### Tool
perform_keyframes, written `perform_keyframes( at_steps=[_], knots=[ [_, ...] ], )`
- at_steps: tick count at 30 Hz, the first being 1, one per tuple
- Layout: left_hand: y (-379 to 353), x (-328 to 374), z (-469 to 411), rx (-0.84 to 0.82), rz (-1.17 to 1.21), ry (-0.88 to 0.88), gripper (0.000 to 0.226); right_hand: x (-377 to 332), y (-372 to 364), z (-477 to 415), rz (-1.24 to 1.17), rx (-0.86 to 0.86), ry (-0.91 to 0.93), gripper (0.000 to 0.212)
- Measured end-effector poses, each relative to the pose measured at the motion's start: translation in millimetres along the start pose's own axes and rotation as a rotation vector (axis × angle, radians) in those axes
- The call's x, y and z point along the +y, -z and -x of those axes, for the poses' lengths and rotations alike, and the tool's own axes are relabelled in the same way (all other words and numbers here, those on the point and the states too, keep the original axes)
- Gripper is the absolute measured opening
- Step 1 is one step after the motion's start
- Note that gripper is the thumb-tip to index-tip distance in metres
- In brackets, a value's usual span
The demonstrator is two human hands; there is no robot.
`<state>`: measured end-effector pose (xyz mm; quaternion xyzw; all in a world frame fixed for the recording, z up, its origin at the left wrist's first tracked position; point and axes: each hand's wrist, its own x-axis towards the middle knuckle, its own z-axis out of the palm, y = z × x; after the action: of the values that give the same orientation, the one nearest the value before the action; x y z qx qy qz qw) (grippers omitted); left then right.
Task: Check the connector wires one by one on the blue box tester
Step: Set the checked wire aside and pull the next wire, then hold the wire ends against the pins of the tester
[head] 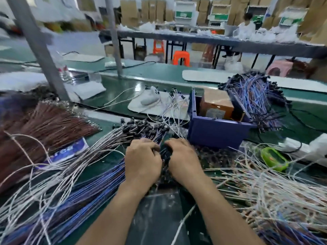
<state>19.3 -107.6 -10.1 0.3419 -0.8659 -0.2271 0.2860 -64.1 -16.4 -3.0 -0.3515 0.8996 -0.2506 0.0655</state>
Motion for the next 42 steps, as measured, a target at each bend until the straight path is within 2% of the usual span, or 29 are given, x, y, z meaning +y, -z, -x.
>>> perform_keyframes(
  at_steps=[4,8,13,16,19,22,24,28,30,32,35,38,42],
  knots=[
    [-6.4,-3.5,-4.3,-0.002,-0.055,-0.059,0.017,12.7,-1.1,-2.1,0.037,0.047,0.050,0.057],
    [-6.1,-4.9,-3.4,0.006,-0.103,-0.092,0.014,16.1,2.2,-4.1,0.043,0.124,0.004,0.026],
    [-1.5,1.1,-1.8,0.037,-0.056,-0.117,0.012,12.0,4.4,1.9,0.012,0.353,0.105,0.015],
    [3.1,8.3,1.8,0.034,0.052,-0.209,0.024,5.1,10.2,8.3,-0.044,0.482,0.186,0.010],
    [5.6,7.9,1.9,0.051,0.133,-0.231,0.023,-0.2,19.1,13.2,-0.078,0.435,0.207,0.014],
    [6.5,4.6,-1.8,-0.003,0.274,-0.111,0.025,-9.5,31.8,17.9,-0.150,0.310,0.158,0.021],
    [6.7,4.6,-2.6,-0.058,0.410,-0.063,0.026,-12.9,48.5,20.9,-0.269,0.286,0.148,0.019],
    [15.8,10.8,-1.7,-0.105,0.650,-0.102,0.027,-4.0,83.7,36.9,-0.675,0.233,0.164,0.024],
    [18.2,14.8,-0.2,-0.146,0.761,-0.096,0.024,1.6,85.7,48.3,-0.904,0.190,0.157,0.030],
    [18.7,21.7,4.8,-0.214,0.847,-0.107,0.022,6.8,76.4,57.4,-1.041,0.171,0.110,0.027],
    [15.9,28.1,13.7,-0.290,0.834,-0.163,0.021,13.3,61.2,65.5,-1.130,0.239,0.046,0.008],
    [15.3,26.7,14.6,-0.356,0.791,-0.137,0.016,18.1,55.7,67.9,-1.194,0.371,-0.013,0.015],
    [18.9,25.4,11.7,-0.462,0.703,-0.107,0.029,31.2,67.5,67.3,-1.330,0.541,-0.151,0.020]
  ],
)
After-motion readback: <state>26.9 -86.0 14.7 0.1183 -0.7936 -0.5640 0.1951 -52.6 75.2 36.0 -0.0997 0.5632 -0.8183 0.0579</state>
